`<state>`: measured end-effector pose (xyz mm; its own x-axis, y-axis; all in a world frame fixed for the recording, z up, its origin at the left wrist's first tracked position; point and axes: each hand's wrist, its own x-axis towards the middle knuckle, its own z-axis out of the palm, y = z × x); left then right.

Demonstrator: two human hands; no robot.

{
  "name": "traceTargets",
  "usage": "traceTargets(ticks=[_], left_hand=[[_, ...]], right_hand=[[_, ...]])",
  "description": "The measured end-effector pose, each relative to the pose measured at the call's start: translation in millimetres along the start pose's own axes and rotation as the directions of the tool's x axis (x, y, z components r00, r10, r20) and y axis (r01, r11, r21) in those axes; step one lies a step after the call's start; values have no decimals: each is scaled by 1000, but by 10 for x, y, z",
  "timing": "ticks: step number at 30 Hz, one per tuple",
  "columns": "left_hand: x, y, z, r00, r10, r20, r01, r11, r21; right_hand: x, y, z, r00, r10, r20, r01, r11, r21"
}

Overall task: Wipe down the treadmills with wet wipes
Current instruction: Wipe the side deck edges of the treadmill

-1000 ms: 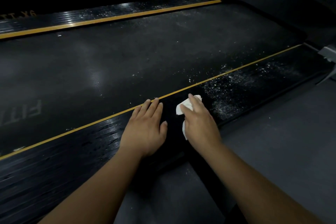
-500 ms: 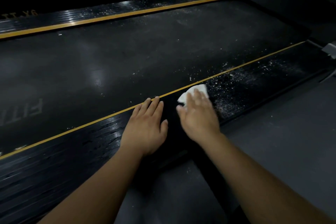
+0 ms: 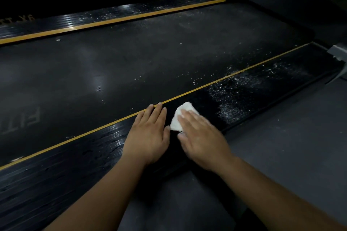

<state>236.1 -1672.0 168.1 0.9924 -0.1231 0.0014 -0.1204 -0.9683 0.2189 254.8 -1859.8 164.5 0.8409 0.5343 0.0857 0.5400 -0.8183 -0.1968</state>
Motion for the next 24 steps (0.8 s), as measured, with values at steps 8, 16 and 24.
traceTargets(ticks=[8, 16, 24], left_hand=[[20, -16, 34, 1000, -5, 0, 5, 1000, 22], [21, -5, 21, 1000, -3, -5, 4, 1000, 18], [7, 2, 19, 1000, 4, -9, -4, 1000, 2]], right_hand=[[474, -47, -13, 972, 234, -26, -235, 972, -29], [-4, 175, -45, 985, 163, -62, -164, 987, -1], [-182, -61, 25, 999, -34, -19, 35, 998, 57]])
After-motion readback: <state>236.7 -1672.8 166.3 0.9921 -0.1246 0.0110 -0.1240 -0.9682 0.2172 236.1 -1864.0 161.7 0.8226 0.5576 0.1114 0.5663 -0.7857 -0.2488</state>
